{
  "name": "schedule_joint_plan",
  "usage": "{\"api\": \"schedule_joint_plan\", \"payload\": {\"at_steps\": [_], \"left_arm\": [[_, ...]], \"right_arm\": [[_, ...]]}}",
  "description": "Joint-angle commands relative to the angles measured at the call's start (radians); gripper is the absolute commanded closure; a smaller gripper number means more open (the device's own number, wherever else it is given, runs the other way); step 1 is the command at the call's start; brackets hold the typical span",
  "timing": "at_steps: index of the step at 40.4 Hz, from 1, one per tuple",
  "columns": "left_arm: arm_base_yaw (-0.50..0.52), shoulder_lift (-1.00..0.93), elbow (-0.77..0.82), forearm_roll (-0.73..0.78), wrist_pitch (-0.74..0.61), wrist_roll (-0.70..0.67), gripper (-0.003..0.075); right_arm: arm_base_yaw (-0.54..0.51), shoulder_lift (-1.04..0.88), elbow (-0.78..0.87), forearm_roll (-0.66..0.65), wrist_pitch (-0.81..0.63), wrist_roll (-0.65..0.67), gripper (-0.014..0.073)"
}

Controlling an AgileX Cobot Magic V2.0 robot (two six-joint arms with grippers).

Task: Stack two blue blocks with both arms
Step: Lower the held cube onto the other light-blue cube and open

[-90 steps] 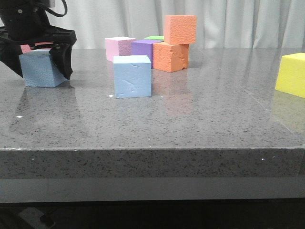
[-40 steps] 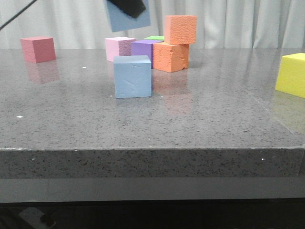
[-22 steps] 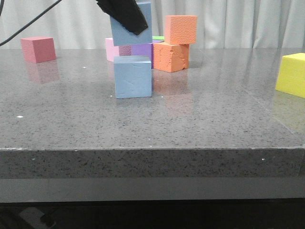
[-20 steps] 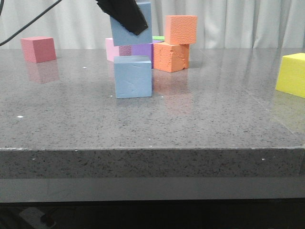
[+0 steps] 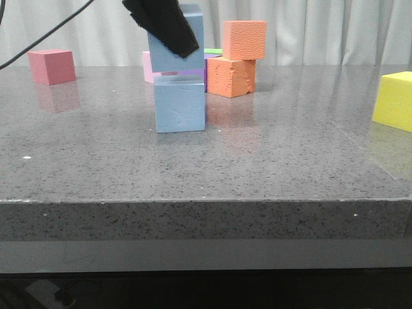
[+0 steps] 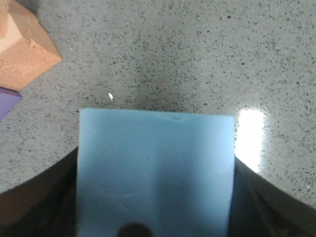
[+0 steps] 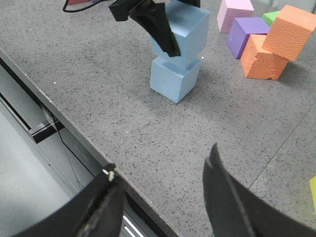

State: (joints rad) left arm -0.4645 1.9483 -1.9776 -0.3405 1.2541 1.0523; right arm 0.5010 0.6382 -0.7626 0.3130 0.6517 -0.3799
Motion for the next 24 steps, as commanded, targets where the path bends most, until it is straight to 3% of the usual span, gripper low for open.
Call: {"api": "schedule_joint_plan", "payload": {"at_steps": [1,17,24], "left_arm": [[-0.009,-0.051,-0.013,-0.030,0.019,-0.008,0.0353],[-0.007,-0.051,-0.009,-0.028,0.003,-0.001,0.0340],[-0.007,-0.051,-0.009,-0.030,-0.023,-0.001,0.0204]], "right_arm": [[-0.008,-0.004,-0.025,0.017,-0.069,-0.006,0.0207],[-0.008,-0.004,-0.025,0.017,-0.069,-0.006,0.0207],[-0.008,-0.004,-0.025,0.017,-0.069,-0.006,0.0207]]}}
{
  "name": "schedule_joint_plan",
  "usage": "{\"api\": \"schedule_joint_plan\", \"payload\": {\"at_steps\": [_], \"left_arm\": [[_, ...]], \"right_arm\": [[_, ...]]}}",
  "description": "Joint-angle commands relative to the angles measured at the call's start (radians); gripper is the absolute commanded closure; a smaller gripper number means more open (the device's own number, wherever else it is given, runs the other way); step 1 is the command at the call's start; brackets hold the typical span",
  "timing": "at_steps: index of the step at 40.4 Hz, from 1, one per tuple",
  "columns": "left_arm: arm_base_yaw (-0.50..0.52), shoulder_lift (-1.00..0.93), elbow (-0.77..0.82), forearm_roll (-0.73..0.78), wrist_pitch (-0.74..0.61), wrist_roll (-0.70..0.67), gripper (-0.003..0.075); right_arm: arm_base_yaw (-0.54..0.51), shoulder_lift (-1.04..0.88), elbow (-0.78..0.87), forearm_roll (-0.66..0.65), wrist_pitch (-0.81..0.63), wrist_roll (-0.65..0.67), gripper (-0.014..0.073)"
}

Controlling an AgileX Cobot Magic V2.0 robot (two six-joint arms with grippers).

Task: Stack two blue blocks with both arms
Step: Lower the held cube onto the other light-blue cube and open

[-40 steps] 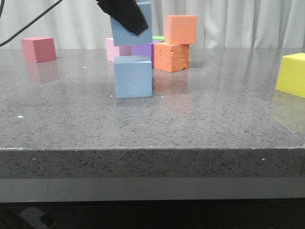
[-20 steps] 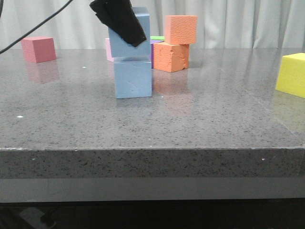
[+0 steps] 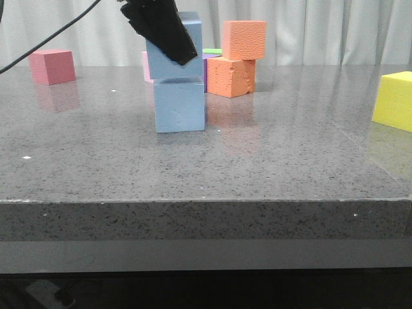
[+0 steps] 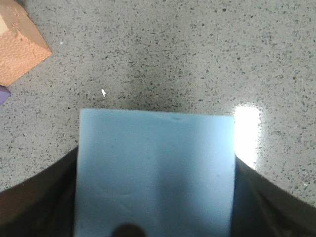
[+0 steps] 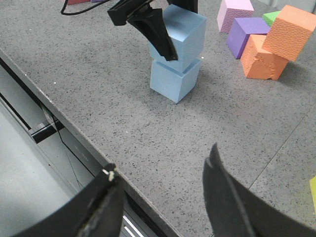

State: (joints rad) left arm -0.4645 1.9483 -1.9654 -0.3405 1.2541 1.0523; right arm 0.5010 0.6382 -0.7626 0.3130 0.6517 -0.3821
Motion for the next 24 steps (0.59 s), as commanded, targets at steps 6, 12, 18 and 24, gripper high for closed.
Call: {"api": "schedule_joint_plan", "payload": {"at_steps": [6,12,18,24], "left_arm": [[-0.007,-0.051,-0.021,-0.030,-0.028,-0.001,0.0123],[-0.007,-0.051,-0.021,-0.030,-0.044,-0.001,0.0120],[-0.007,-0.064,-0.021,-0.008,-0.063,-0.011,0.0121],[-0.007,-0.098,-0.023,0.017,-0.119,-0.104,0.0121]], "right_arm": [[-0.008,-0.004,-0.025,0.017,-0.069,-0.004,0.0207],[-0.008,-0.004,-0.025,0.017,-0.069,-0.004,0.0207],[-0.008,-0.004,-0.025,0.017,-0.069,-0.004,0.0207],[-0.008,-0.004,-0.025,0.017,-0.069,-0.004,0.0207]]}}
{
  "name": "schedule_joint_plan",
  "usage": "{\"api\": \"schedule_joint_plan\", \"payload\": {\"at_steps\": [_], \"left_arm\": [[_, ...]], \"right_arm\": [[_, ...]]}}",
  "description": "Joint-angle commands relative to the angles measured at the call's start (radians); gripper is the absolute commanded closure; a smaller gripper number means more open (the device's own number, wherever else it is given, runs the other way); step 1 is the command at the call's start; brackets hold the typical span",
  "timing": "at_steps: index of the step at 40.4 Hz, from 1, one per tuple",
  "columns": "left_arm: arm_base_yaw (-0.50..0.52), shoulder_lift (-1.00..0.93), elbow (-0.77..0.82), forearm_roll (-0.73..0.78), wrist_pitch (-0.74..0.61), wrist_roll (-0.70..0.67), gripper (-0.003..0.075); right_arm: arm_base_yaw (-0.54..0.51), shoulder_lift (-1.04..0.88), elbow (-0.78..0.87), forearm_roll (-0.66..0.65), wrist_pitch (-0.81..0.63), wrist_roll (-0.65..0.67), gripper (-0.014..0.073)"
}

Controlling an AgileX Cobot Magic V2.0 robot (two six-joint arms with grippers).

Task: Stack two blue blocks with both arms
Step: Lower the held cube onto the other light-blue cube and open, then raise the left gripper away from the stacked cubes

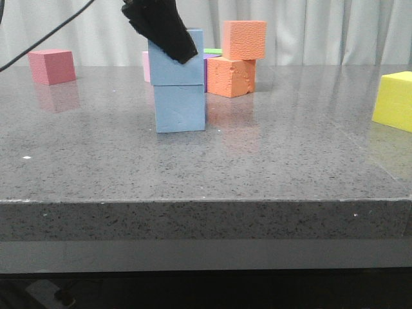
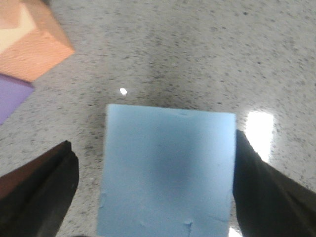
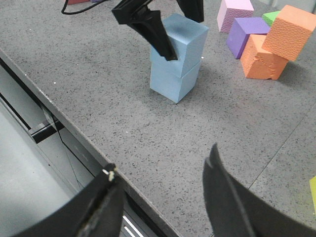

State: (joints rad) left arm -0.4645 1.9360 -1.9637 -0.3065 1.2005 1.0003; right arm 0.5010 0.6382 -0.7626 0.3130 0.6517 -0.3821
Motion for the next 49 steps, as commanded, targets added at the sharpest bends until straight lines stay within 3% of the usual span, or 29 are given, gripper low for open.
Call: {"api": "schedule_joint_plan", "payload": {"at_steps": [1,18,30,39,49], "left_arm": [[-0.007,-0.092,-0.025,-0.017,-0.069,-0.061,0.0121],[-0.007,-0.167,-0.025,0.056,-0.092,-0.333,0.0121],[-0.007,-0.252,-0.025,0.190,-0.092,-0.661,0.0121],[-0.007,-0.326,-0.019,0.270,0.012,-0.898,0.0121],[-0.007,-0.476,0.146,0.319,0.039,-0.952,0.0160]], "right_arm": [[-0.008,-0.004,-0.025,0.017,-0.069,-0.004,0.0207],[-0.008,-0.004,-0.025,0.017,-0.069,-0.004,0.0207],[-0.008,-0.004,-0.025,0.017,-0.069,-0.004,0.0207],[-0.008,-0.004,-0.025,0.017,-0.069,-0.004,0.0207],[-0.008,-0.004,-0.025,0.017,-0.069,-0.004,0.0207]]}}
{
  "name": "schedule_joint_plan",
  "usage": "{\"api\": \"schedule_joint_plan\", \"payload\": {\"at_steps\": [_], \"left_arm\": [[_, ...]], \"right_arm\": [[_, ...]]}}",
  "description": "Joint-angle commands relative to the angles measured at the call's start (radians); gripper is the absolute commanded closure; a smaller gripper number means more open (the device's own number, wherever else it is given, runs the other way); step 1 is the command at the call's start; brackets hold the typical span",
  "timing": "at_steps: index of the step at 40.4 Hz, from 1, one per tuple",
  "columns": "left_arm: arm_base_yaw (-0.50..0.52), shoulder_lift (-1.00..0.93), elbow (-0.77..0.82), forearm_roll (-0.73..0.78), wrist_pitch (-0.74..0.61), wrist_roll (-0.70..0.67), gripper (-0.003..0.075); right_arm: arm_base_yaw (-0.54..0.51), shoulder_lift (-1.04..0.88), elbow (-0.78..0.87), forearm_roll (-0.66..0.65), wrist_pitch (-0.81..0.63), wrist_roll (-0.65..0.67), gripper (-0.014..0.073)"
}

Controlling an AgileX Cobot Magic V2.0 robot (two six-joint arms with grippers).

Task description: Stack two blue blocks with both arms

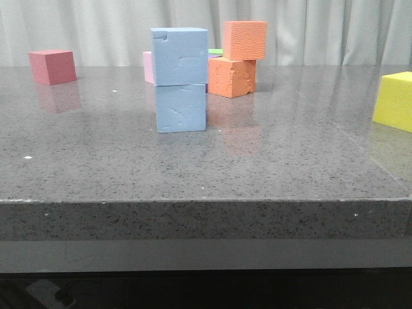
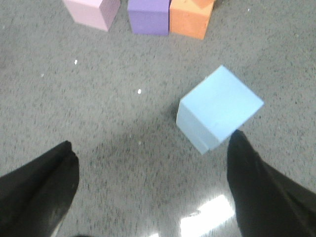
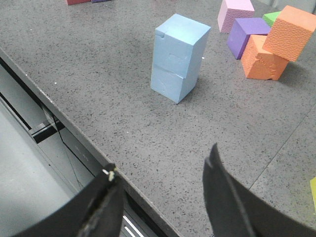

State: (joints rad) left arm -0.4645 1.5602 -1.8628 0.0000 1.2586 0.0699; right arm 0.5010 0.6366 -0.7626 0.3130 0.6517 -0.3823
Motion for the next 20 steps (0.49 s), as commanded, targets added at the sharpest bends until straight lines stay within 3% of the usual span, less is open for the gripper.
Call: {"api": "schedule_joint_plan", "payload": {"at_steps": [1,7,20], "left_arm": [[-0.007,-0.129,0.073,0.021,-0.028,-0.027,0.0169],[-0.007,-0.299,0.298,0.041,-0.124,-0.049,0.0227],[-0.007,-0.671,0.723,0.041,-0.268,-0.126,0.0227]], "right_arm": [[-0.008,-0.002,-0.025,0.017,-0.069,-0.004,0.0207],[-0.008,-0.002,-0.025,0.017,-0.069,-0.004,0.0207],[-0.008,-0.002,-0.025,0.017,-0.069,-0.004,0.0207]]}}
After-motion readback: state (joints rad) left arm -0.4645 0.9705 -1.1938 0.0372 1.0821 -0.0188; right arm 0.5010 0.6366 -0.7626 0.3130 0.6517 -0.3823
